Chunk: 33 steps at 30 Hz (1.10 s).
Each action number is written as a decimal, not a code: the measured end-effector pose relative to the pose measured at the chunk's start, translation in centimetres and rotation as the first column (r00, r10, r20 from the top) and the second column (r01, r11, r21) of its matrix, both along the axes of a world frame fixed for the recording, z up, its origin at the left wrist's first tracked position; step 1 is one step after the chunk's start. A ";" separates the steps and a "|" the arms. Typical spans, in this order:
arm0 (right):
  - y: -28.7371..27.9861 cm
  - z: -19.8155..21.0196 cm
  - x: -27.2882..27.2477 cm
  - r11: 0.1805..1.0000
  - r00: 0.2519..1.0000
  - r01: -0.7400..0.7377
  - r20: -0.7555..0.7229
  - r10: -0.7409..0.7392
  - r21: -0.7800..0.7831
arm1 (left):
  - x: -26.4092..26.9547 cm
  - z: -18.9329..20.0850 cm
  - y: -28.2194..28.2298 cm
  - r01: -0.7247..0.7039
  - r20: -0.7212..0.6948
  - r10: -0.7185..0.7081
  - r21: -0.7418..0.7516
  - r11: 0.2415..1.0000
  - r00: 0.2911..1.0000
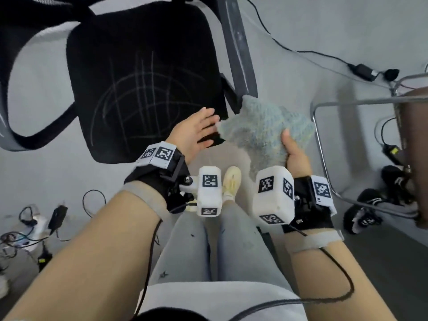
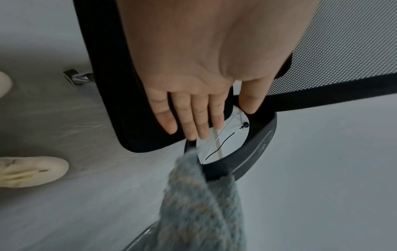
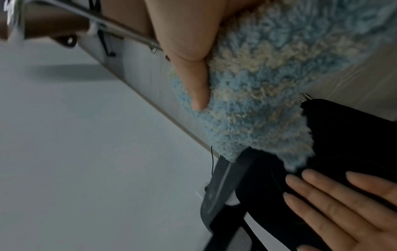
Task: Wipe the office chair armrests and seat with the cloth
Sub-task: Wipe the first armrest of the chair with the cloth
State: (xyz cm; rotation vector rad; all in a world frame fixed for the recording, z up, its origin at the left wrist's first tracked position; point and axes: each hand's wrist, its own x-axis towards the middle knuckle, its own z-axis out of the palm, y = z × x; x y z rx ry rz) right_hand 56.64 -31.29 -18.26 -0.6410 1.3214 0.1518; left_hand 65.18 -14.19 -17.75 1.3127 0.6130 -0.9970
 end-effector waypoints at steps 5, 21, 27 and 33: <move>-3.6 -1.3 -1.0 0.988 0.989 -0.144 -0.021 0.146 0.062 | 2.8 -1.5 -3.5 0.039 0.053 -0.035 -0.071 0.997 0.998; -0.6 -2.1 -1.0 0.988 0.988 -0.152 -0.006 0.152 -0.038 | -4.4 -3.0 -0.4 0.136 -0.073 -0.128 0.114 0.984 0.989; 2.4 0.0 -1.4 0.975 0.981 -0.190 0.007 0.192 -0.111 | -8.9 -4.3 3.2 0.180 -0.123 -0.160 0.173 0.968 0.979; 2.5 0.6 1.3 0.817 0.925 -0.326 0.019 0.380 -0.476 | -11.0 -4.5 5.0 0.171 -0.107 -0.152 0.201 0.964 0.983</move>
